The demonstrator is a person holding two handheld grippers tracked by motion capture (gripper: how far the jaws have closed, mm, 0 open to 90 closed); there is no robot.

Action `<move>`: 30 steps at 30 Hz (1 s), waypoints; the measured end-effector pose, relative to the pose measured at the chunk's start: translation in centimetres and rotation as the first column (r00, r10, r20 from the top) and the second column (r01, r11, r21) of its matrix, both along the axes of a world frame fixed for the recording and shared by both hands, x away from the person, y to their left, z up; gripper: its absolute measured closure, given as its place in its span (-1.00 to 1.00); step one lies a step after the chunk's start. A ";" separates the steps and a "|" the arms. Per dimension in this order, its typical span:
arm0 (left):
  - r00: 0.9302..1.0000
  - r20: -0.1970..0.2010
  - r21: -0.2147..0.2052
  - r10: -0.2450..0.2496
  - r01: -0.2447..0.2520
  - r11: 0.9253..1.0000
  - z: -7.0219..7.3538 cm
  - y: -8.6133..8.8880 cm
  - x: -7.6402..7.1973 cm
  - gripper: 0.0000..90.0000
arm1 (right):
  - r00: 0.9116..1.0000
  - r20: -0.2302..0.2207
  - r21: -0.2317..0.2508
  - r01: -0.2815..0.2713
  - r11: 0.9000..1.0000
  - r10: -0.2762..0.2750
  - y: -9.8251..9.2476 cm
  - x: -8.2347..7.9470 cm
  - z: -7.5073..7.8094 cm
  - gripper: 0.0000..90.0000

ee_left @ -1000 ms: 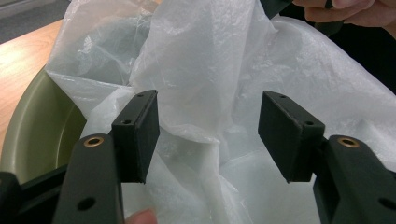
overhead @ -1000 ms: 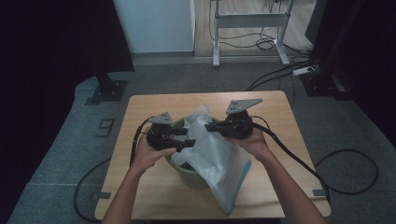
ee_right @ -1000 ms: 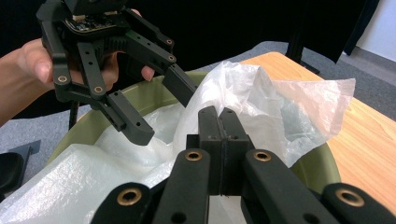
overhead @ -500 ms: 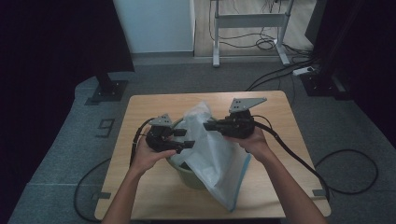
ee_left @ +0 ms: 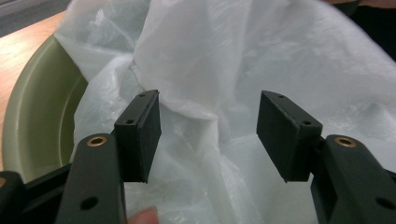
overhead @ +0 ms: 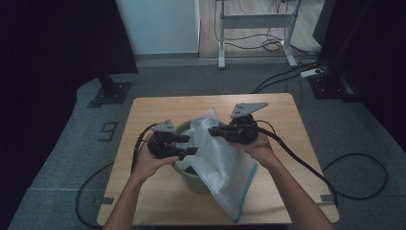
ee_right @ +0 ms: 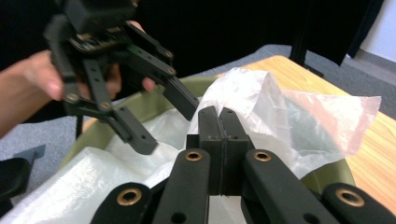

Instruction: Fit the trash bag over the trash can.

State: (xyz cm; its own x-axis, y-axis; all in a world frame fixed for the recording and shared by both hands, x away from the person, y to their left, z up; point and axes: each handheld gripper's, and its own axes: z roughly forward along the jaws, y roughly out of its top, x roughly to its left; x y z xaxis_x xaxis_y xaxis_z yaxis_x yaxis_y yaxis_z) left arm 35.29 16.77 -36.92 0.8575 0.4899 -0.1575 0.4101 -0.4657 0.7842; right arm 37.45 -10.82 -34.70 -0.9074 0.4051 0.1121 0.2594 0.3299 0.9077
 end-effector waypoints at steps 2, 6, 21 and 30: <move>1.000 0.003 -0.003 -0.002 0.002 1.000 0.1 0.1 -0.1 -0.12 | 1.000 0.000 -0.019 0.011 1.000 -0.011 0.2 0.2 -0.2 0.98; 1.000 0.014 -0.019 -0.012 0.012 1.000 0.4 0.2 -0.7 -0.12 | 0.999 -0.001 -0.067 0.035 0.997 -0.035 0.5 0.5 -0.8 0.98; 0.999 0.033 -0.054 -0.037 0.039 0.998 0.6 1.0 -2.1 -0.14 | 0.993 -0.049 -0.126 0.101 0.987 -0.108 0.8 1.7 -2.2 0.98; 0.995 0.053 -0.091 -0.090 0.094 0.991 0.3 1.6 -3.5 -0.20 | 0.993 -0.065 -0.095 0.095 0.991 -0.102 0.6 1.7 -2.2 0.98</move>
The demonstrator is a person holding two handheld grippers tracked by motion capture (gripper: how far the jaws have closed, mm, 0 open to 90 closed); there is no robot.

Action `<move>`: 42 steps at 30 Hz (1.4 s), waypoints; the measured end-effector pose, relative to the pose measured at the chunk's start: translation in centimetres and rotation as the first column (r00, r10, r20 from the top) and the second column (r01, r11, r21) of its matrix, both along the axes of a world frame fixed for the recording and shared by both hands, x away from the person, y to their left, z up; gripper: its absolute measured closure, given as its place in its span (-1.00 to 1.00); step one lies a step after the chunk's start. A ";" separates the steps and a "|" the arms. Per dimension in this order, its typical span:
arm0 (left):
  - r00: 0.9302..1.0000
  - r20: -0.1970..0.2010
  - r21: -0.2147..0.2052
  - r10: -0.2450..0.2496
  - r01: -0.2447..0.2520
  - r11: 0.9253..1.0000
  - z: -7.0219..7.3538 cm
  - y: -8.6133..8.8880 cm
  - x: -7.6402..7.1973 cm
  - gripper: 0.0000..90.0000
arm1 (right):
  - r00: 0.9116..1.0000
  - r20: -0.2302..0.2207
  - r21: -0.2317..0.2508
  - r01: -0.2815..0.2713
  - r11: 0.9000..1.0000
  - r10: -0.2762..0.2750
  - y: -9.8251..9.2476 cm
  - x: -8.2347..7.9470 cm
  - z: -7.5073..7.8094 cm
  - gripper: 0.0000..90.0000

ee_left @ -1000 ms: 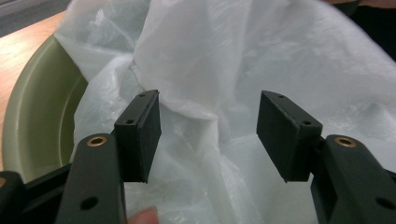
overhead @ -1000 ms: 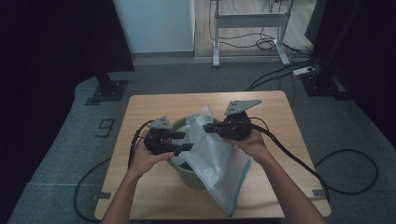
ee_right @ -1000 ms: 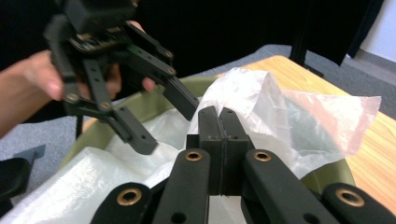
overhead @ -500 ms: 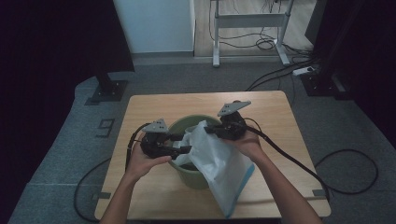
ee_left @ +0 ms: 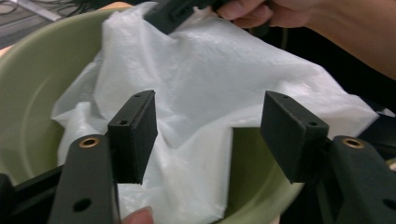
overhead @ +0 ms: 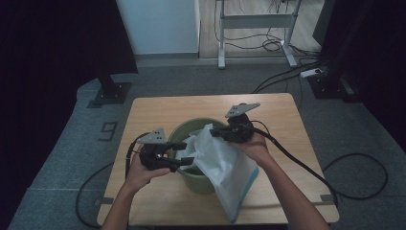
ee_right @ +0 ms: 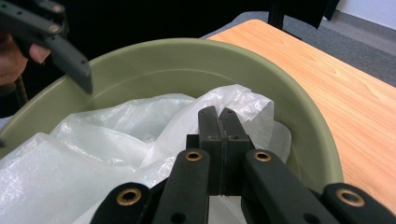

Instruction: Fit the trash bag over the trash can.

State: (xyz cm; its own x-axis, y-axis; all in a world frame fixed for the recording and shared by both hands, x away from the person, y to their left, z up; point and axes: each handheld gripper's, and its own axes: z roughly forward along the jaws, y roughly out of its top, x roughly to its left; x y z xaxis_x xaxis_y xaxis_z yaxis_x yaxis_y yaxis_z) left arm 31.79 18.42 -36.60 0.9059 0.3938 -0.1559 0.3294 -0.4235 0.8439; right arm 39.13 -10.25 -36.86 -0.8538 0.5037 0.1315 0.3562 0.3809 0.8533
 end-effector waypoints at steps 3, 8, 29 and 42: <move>1.000 0.005 0.004 -0.009 0.009 1.000 -0.1 -0.1 -0.3 -0.21 | 1.000 -0.004 0.011 -0.004 1.000 0.004 -0.1 0.0 0.0 0.98; 0.999 0.021 0.004 -0.030 0.030 1.000 -0.1 -0.4 -0.6 -0.24 | 1.000 -0.006 0.017 -0.006 1.000 0.006 -0.1 0.0 -0.1 0.98; 0.982 0.098 0.061 -0.164 0.159 0.985 -0.2 -3.6 -2.4 -0.55 | 0.999 -0.037 0.060 0.003 0.998 0.000 -0.2 0.4 0.0 0.98; 0.974 0.046 0.078 -0.220 0.216 0.973 -0.7 -4.9 -2.4 0.37 | 0.999 -0.048 0.071 0.008 0.997 -0.005 -0.1 0.4 -0.1 0.98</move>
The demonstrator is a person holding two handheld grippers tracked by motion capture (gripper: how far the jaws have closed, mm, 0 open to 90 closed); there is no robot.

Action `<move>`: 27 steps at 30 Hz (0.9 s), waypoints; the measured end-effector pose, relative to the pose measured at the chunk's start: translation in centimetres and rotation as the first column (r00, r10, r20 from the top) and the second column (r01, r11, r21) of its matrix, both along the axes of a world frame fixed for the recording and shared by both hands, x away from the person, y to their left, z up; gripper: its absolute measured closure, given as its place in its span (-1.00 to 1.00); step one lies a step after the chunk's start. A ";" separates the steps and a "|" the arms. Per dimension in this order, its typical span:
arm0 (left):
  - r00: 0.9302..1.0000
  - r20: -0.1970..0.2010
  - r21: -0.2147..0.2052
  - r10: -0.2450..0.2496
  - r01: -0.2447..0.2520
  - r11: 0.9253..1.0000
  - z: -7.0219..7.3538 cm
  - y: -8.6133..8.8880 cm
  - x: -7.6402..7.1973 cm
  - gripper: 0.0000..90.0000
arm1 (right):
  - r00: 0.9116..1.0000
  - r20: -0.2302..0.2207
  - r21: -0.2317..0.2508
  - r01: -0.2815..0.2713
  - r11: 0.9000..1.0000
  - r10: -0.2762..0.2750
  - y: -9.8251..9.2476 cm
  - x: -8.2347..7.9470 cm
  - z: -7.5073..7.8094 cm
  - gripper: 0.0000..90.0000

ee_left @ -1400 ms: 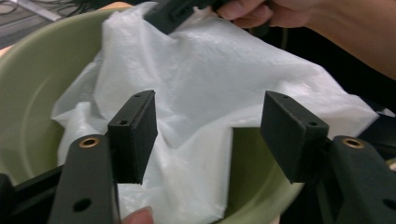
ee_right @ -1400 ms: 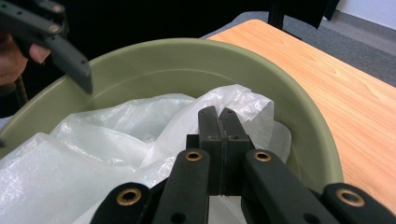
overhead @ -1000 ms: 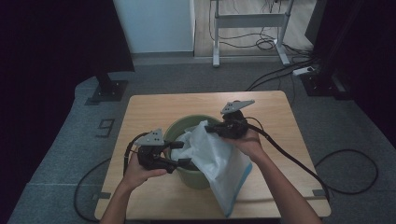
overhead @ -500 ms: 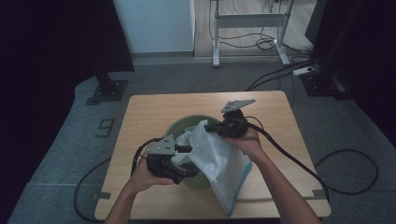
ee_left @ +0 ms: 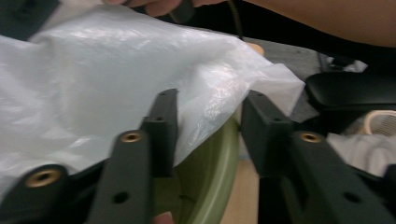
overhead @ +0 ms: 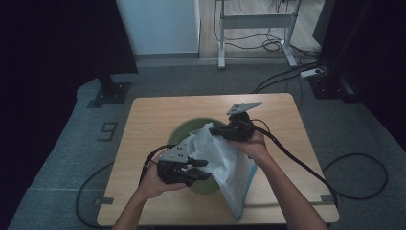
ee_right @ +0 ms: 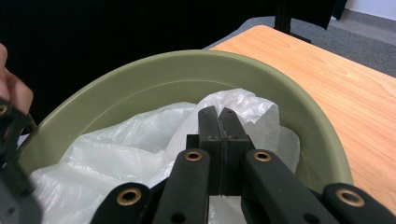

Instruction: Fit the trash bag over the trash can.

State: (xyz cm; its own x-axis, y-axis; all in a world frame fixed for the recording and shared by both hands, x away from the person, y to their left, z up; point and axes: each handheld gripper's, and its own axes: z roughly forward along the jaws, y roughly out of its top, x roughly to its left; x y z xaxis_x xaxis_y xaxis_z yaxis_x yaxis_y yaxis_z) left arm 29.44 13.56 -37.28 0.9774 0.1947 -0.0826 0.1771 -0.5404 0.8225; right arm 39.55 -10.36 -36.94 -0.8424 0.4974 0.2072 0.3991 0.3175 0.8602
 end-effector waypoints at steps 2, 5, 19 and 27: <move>1.000 -0.019 -0.008 -0.017 0.017 1.000 0.0 0.0 0.1 0.50 | 1.000 -0.001 -0.002 0.000 1.000 0.000 0.0 0.0 0.0 0.98; 0.998 -0.052 -0.029 -0.048 0.047 0.998 0.0 0.1 0.3 0.70 | 1.000 -0.001 -0.008 -0.004 1.000 0.004 0.0 0.0 -0.1 0.98; 0.979 -0.138 -0.186 0.148 -0.173 0.967 0.6 2.4 1.9 1.00 | 1.000 0.022 0.049 -0.006 0.999 0.005 -0.2 -0.3 0.4 0.20; 0.956 -0.175 -0.188 0.234 -0.265 0.946 0.3 3.0 2.5 1.00 | 0.996 0.088 0.152 0.019 0.988 -0.033 -2.5 -1.7 2.8 -0.27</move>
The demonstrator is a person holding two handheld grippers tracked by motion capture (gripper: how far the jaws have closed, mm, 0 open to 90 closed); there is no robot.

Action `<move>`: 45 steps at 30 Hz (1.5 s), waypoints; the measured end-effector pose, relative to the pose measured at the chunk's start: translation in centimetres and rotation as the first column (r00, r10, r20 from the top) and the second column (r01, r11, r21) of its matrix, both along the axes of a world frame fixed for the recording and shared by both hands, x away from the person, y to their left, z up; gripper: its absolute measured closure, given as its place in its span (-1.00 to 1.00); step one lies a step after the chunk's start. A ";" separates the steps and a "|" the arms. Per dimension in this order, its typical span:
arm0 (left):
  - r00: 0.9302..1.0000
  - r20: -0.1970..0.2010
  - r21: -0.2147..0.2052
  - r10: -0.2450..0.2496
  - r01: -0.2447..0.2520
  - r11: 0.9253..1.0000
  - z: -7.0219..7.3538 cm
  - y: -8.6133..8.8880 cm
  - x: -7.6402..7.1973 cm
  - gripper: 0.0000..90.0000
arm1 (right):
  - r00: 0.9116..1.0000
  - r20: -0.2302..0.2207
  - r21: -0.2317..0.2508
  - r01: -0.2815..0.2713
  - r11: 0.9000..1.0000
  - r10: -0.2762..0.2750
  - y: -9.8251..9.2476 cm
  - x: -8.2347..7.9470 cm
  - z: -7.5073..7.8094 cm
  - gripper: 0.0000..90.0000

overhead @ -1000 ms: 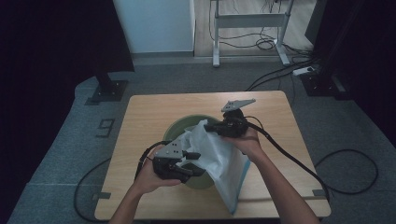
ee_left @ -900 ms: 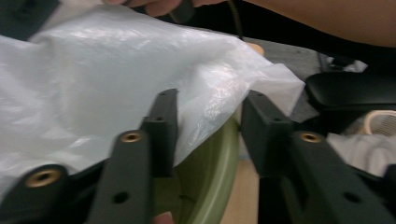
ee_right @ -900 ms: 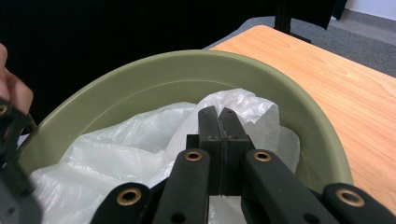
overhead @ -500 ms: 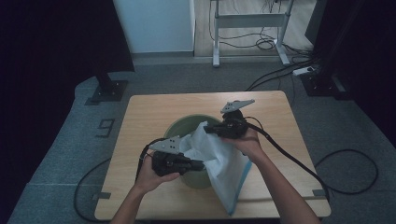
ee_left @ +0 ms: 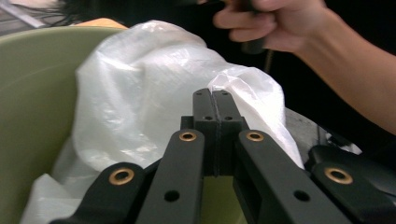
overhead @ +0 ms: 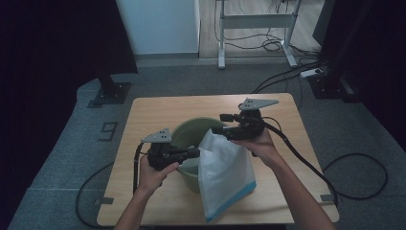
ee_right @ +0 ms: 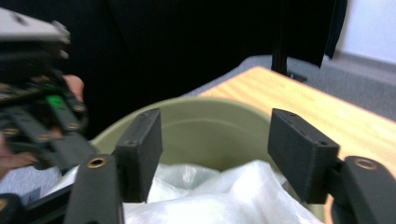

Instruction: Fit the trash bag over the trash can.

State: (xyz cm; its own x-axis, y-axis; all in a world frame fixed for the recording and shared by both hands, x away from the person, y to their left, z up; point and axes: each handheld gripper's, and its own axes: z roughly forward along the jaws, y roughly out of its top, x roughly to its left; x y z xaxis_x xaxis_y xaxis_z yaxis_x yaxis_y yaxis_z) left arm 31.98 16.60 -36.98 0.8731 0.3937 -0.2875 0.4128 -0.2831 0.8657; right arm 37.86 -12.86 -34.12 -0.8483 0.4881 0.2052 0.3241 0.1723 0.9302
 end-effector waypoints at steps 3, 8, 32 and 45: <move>1.000 -0.006 -0.004 0.011 -0.011 1.000 0.0 0.1 0.0 1.00 | 1.000 0.019 0.005 -0.003 1.000 0.003 -1.3 -1.3 0.3 -0.34; 1.000 -0.009 -0.007 0.014 -0.015 1.000 -0.1 0.4 0.0 1.00 | 0.999 0.043 -0.042 0.030 0.999 -0.028 -4.0 -4.2 -1.4 -0.42; 0.998 -0.041 -0.034 0.040 -0.042 0.999 -0.4 0.7 0.4 1.00 | 0.994 -0.110 0.060 0.012 0.998 -0.006 -8.8 -4.2 -12.5 -0.43; 0.998 -0.040 -0.042 0.056 -0.057 0.997 -0.4 1.1 0.2 1.00 | 0.988 -0.055 0.048 -0.138 0.989 0.141 -8.5 -5.2 -11.7 0.98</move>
